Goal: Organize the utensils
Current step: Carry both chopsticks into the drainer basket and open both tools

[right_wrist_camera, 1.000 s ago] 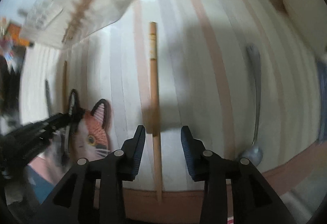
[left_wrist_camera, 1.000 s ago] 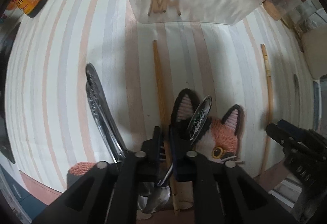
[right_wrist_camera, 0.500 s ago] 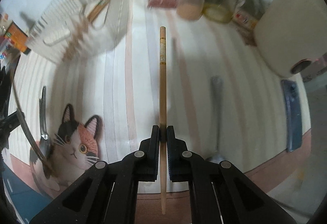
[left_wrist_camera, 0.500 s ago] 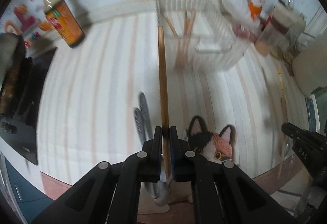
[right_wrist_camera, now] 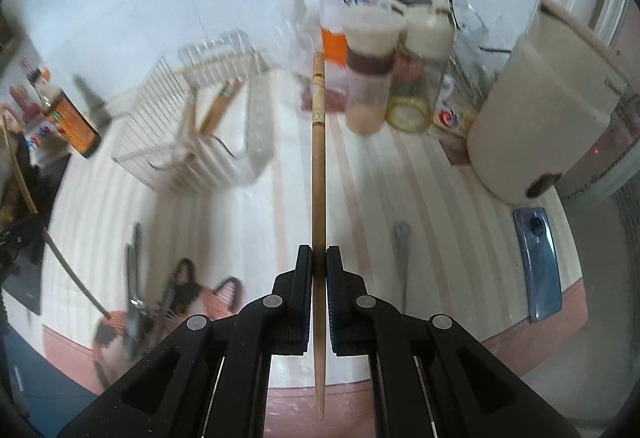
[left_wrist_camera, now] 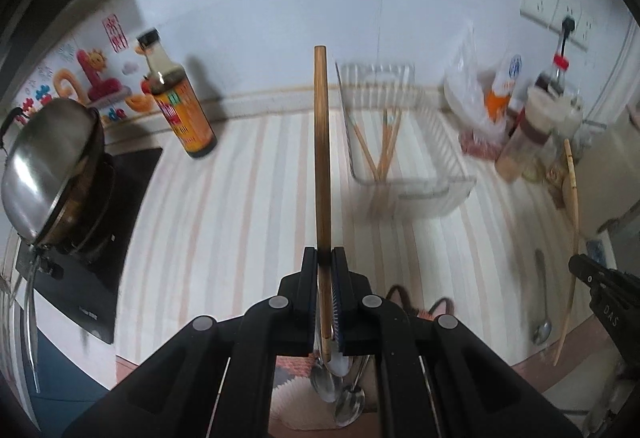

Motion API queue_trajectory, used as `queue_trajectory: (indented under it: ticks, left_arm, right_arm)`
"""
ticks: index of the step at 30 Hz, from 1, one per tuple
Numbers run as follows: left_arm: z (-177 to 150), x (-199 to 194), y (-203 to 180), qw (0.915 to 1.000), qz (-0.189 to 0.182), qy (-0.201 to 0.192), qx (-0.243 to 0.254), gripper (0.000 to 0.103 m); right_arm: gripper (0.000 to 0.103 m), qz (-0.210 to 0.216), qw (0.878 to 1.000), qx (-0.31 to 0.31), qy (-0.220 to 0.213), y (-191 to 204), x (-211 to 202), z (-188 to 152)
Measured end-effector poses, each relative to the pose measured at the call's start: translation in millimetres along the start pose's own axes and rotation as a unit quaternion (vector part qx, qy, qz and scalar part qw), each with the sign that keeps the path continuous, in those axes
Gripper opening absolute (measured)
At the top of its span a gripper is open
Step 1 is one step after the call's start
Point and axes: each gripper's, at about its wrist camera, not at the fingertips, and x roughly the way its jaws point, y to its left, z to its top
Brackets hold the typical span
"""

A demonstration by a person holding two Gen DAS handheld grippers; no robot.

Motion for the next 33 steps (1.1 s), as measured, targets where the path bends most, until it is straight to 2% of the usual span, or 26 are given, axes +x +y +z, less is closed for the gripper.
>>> queue_trajectory:
  ticks: [4, 8, 10, 13, 15, 19, 24, 28, 31, 32, 33]
  left_arm:
    - [21, -22, 11, 0.9996, -0.009, -0.023, -0.013, 0.004]
    - [50, -40, 16, 0.9984, -0.036, -0.036, -0.023, 0.004]
    - [72, -44, 15, 0.9970, -0.062, -0.037, -0.029, 0.004]
    - [104, -39, 9, 0.9939, -0.101, -0.025, -0.036, 0.004]
    - [124, -30, 3, 0.9921, -0.120, -0.013, -0.034, 0.004]
    - [168, 13, -12, 0.9884, -0.145, 0.029, -0.032, 0.004]
    - [198, 77, -25, 0.9852, -0.145, 0.087, -0.031, 0.004]
    - [203, 115, -32, 0.9835, -0.131, 0.122, -0.026, 0.005]
    - [201, 124, -33, 0.9847, -0.109, 0.134, -0.021, 0.006]
    - [200, 123, -31, 0.9854, -0.106, 0.131, -0.023, 0.008]
    - [197, 119, -27, 0.9867, -0.101, 0.125, -0.026, 0.009]
  right_arm:
    - [0.007, 0.028, 0.999, 0.007, -0.018, 3, -20, 15]
    - [0.007, 0.074, 0.997, 0.023, -0.023, 3, -31, 42]
    - [0.007, 0.098, 0.995, 0.028, -0.022, 5, -32, 58]
    - [0.007, 0.144, 0.989, 0.044, -0.003, 9, -19, 88]
    - [0.007, 0.157, 0.986, 0.048, 0.003, 12, -10, 108]
    - [0.007, 0.183, 0.981, 0.061, 0.027, 22, 22, 154]
    - [0.007, 0.181, 0.980, 0.060, 0.058, 37, 69, 193]
    - [0.007, 0.173, 0.980, 0.047, 0.080, 55, 105, 208]
    - [0.009, 0.170, 0.979, 0.036, 0.109, 66, 128, 212]
    - [0.016, 0.168, 0.978, 0.035, 0.119, 66, 133, 211]
    - [0.028, 0.172, 0.977, 0.038, 0.123, 65, 135, 210]
